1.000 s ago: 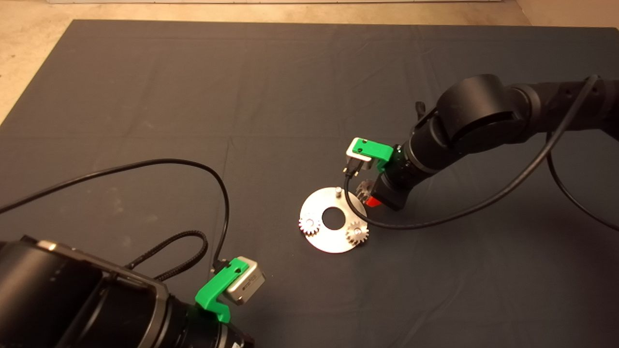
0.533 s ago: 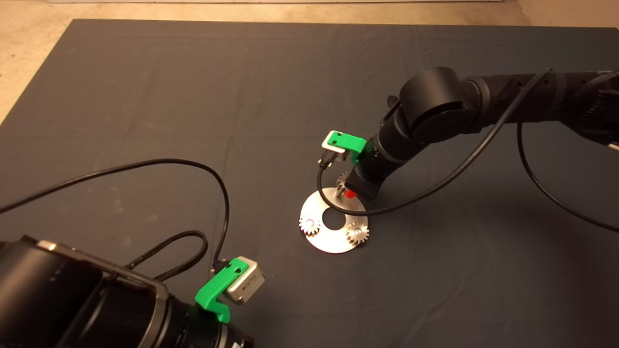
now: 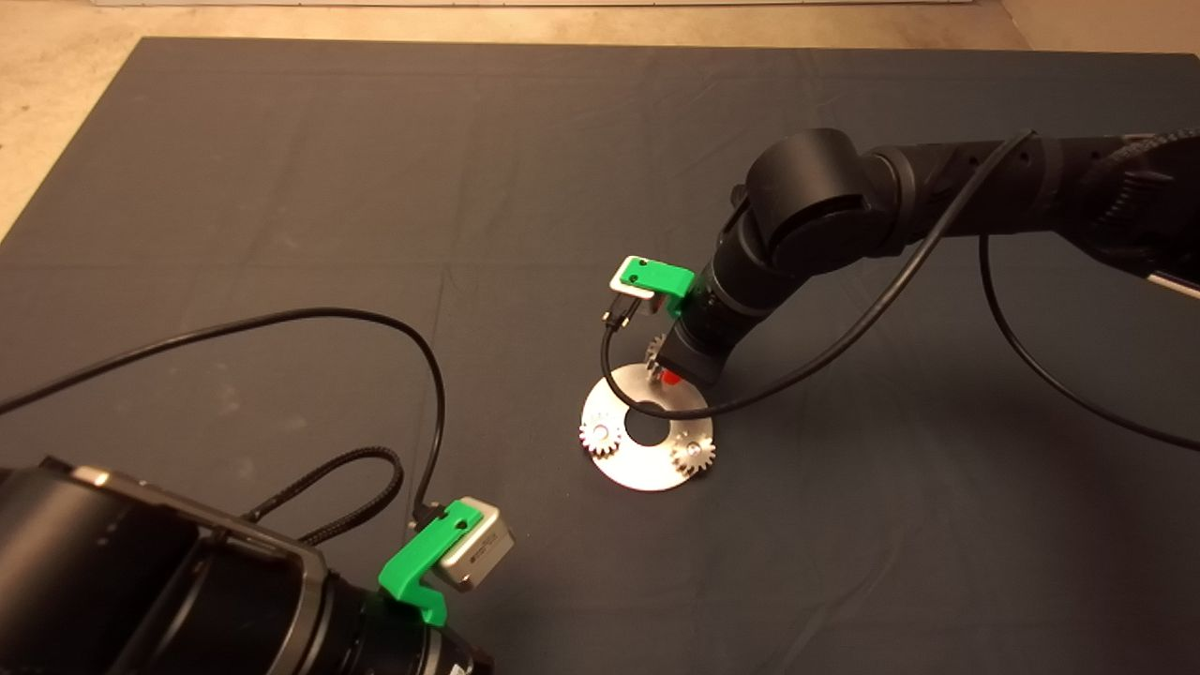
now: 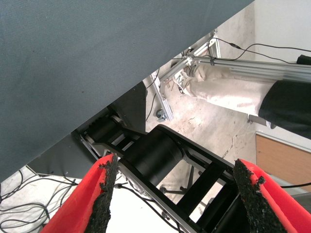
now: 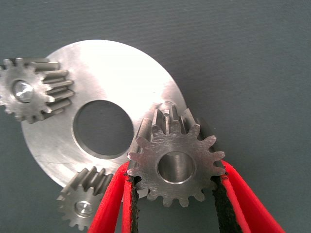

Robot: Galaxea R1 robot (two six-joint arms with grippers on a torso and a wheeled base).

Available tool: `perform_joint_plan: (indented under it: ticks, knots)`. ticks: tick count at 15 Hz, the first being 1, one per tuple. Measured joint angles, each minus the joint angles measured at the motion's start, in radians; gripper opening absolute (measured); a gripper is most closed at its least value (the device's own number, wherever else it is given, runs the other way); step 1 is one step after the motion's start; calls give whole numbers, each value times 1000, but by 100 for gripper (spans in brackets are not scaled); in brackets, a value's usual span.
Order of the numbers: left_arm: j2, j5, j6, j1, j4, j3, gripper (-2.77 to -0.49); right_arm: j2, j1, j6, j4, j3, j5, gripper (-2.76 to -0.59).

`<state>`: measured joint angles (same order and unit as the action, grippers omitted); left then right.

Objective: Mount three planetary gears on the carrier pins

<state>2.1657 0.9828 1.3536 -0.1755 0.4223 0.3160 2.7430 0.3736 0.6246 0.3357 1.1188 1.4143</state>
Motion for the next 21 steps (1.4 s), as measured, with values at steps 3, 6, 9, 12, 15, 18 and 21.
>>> perform_joint_plan:
  ticks: [3, 6, 9, 12, 15, 18, 21]
  knots:
    - [-2, 0, 0, 0, 0, 0, -161, 0, 0, 0, 0, 7, 6, -253]
    - [-2, -8, 0, 0, 0, 0, -161, 4, -1, 0, 0, 18, 6, -253]
    - [-2, -9, 0, 0, 0, 0, -161, 20, -6, -2, -1, 30, 8, -253]
    - [-2, -9, 0, 0, 0, 0, -161, 37, -6, -4, -1, 50, 19, -252]
    - [-2, -13, 0, 0, 0, 0, -161, 36, -6, -4, -1, 50, 22, -253]
    - [-2, -14, 0, 0, 0, 0, -161, 36, -6, -5, -1, 50, 26, -253]
    - [-3, -14, 0, 0, 0, 0, -161, 37, -13, -15, -1, 51, 27, -253]
